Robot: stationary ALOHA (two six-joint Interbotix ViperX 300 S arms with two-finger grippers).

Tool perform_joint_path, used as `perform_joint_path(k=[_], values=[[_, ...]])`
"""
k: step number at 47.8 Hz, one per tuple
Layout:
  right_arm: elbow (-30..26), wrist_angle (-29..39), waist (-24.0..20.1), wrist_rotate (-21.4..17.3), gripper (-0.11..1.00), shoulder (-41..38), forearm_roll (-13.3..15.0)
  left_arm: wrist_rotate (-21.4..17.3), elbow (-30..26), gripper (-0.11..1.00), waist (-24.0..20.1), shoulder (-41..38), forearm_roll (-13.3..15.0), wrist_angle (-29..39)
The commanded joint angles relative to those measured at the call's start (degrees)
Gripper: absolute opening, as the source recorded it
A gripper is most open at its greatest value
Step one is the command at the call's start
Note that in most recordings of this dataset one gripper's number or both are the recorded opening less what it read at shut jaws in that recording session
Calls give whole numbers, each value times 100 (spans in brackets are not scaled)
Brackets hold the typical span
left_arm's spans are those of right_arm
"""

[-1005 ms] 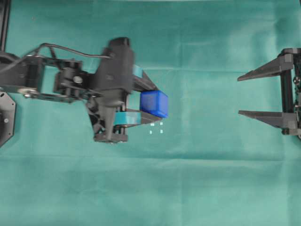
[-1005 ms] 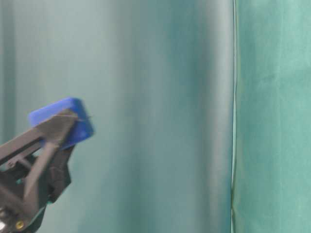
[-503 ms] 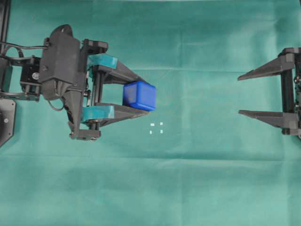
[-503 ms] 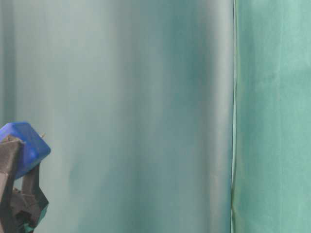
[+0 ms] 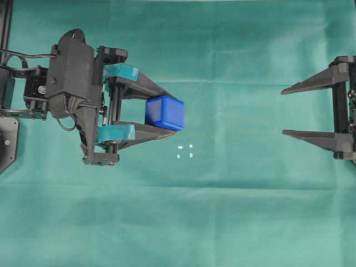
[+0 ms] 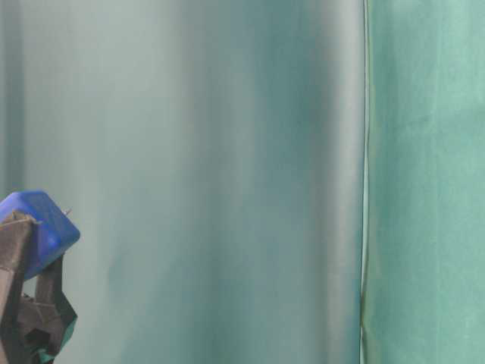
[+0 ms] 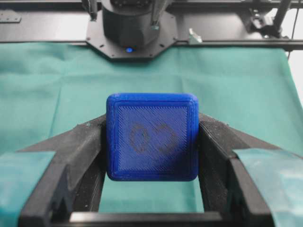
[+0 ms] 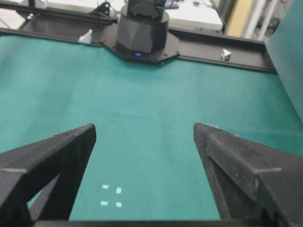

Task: Handover the blue block to the right arm after grasping it with the left arm, then place it in the designated position.
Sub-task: 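Hold the cube with the left gripper while the right gripper approaches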

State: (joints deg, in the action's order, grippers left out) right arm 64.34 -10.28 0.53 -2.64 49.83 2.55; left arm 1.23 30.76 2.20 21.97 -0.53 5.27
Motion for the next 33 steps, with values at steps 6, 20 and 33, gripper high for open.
perform_joint_path(k=[6, 20, 33], values=[[-211, -88, 9, 9, 94, -35, 88, 9, -70, 47, -18, 79, 9, -44], [-360, -62, 9, 343, 94, -35, 686, 9, -70, 47, -18, 79, 9, -44], [-598, 132, 9, 1213, 94, -35, 1591, 9, -70, 47, -18, 79, 18, -44]])
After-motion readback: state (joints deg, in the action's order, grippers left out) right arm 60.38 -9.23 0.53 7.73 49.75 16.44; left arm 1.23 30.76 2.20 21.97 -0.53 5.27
